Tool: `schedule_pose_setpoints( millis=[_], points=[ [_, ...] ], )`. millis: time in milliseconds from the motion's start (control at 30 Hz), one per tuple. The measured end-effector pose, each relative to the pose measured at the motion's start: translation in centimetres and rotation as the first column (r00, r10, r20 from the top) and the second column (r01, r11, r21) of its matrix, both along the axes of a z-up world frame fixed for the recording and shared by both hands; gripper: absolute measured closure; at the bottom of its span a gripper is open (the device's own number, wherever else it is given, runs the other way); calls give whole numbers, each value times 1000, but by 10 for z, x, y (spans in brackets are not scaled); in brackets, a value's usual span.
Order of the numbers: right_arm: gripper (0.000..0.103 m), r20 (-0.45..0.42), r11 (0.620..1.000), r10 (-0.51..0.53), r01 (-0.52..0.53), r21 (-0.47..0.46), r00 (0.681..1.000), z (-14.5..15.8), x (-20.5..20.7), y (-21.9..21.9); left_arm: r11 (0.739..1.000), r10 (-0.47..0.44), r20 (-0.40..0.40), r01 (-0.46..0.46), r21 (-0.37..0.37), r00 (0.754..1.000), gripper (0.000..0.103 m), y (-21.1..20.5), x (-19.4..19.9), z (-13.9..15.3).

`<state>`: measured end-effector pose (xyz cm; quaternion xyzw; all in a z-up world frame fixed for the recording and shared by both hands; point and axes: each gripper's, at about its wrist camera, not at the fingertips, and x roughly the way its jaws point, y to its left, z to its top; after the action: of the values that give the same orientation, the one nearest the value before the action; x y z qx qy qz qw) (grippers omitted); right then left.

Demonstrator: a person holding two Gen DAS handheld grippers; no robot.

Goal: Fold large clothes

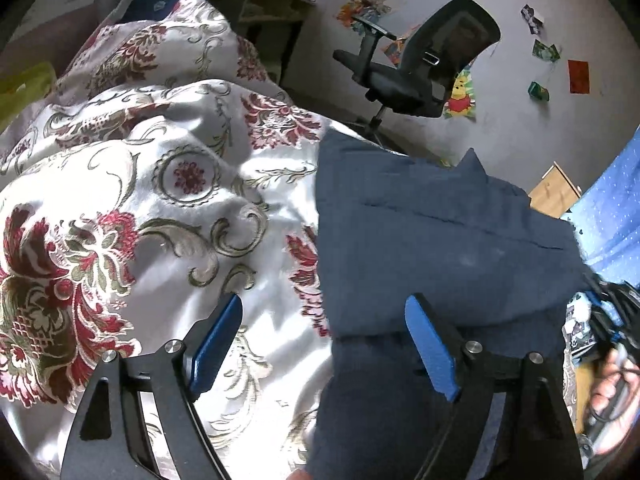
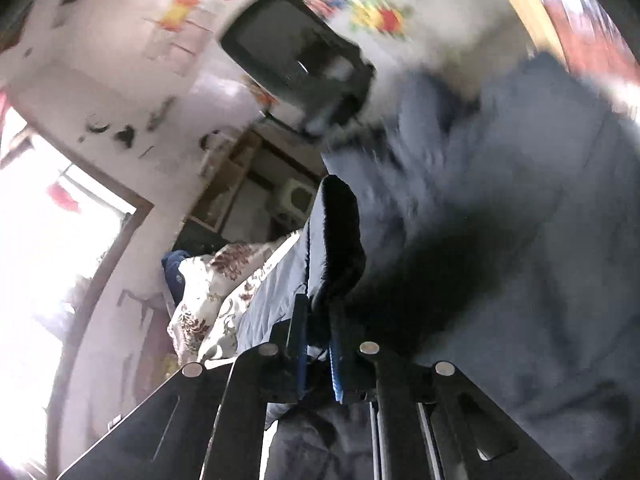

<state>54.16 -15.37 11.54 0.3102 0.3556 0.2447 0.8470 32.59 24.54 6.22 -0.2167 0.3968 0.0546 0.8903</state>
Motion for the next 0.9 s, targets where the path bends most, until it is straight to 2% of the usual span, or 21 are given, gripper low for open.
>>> schedule_pose_setpoints(
  millis=[33,100,167,300,400,567,667,733,767,800,833,867,900],
  points=[
    [94,30,999,-10,11,-32,1000,8,-5,-4,1000,-4,2,4,4,1000,23,-5,2,2],
    [94,106,991,-38,51,-127,994,25,-22,-25,999,-27,4,27,18,1000,15,-17,8,5],
    [94,152,978,-58,87,-188,987,33,-35,-44,998,-50,5,49,42,999,15,-29,16,6],
    [94,185,952,-98,146,-268,978,29,-49,-68,992,-85,-5,86,89,996,15,-53,37,1],
    [94,147,940,-129,168,-296,981,6,-50,-84,990,-109,-12,110,85,994,15,-71,53,-4],
    [94,88,924,-191,209,-319,978,-32,-48,-106,991,-117,-32,118,63,993,15,-78,65,-14],
    [93,17,925,-168,164,-343,986,-53,-42,-124,984,-124,-48,129,122,991,15,-81,70,-19],
    [91,-1,891,-145,130,-435,989,-62,-41,-116,978,-127,-49,133,161,991,15,-83,73,-23],
    [86,5,873,-143,128,-470,990,-62,-42,-113,974,-129,-44,135,180,991,15,-85,75,-23],
    [82,27,835,-152,143,-531,988,-60,-44,-106,971,-132,-38,137,195,990,15,-88,76,-24],
    [71,69,787,-171,178,-591,983,-56,-46,-100,966,-140,-30,143,215,990,15,-91,78,-24],
    [52,108,757,-185,211,-619,977,-52,-47,-95,960,-150,-25,152,237,988,15,-96,82,-25],
    [42,140,745,-188,234,-624,972,-48,-48,-92,954,-159,-22,159,255,987,15,-101,85,-25]
  ],
)
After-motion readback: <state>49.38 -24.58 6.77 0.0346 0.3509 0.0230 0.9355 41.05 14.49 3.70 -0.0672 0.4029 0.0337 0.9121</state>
